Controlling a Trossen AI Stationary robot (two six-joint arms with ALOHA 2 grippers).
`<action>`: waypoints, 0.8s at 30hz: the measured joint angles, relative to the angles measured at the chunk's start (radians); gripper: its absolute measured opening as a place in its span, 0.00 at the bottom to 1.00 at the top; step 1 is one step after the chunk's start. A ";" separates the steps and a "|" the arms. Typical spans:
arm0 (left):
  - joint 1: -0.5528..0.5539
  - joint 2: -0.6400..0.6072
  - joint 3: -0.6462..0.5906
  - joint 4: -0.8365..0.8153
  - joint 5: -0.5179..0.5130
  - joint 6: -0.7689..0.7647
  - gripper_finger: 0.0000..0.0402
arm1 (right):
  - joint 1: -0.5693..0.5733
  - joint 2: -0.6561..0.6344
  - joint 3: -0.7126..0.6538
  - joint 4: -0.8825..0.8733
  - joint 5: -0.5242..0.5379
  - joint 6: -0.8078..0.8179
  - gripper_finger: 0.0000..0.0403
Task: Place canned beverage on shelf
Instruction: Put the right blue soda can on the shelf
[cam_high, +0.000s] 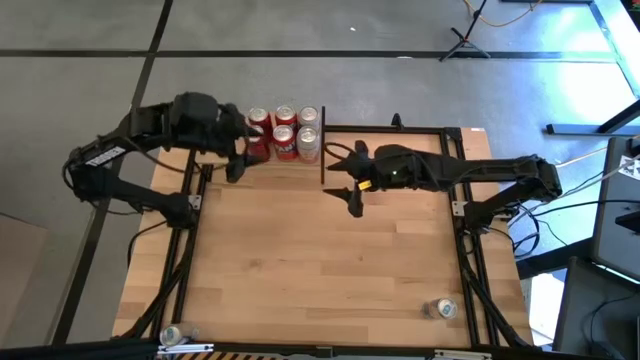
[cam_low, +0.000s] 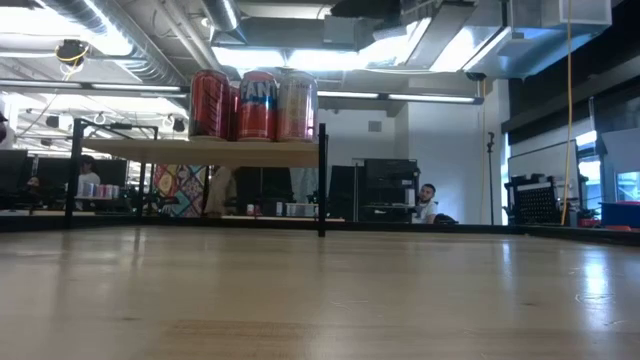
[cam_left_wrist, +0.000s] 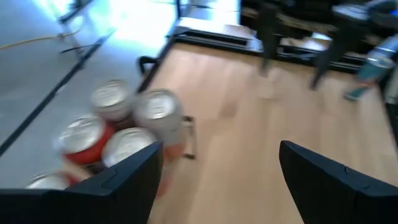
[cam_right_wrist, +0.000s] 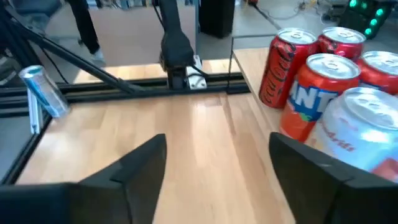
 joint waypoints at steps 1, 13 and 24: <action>-0.026 0.001 -0.007 0.006 -0.002 -0.009 0.76 | 0.000 0.000 0.025 -0.037 0.005 -0.002 0.70; -0.195 0.001 -0.016 0.100 -0.003 -0.120 0.76 | 0.020 0.000 0.208 -0.466 -0.067 0.122 0.73; -0.379 0.110 -0.016 0.165 -0.007 -0.174 0.76 | 0.215 0.000 0.226 -0.685 -0.061 0.303 0.72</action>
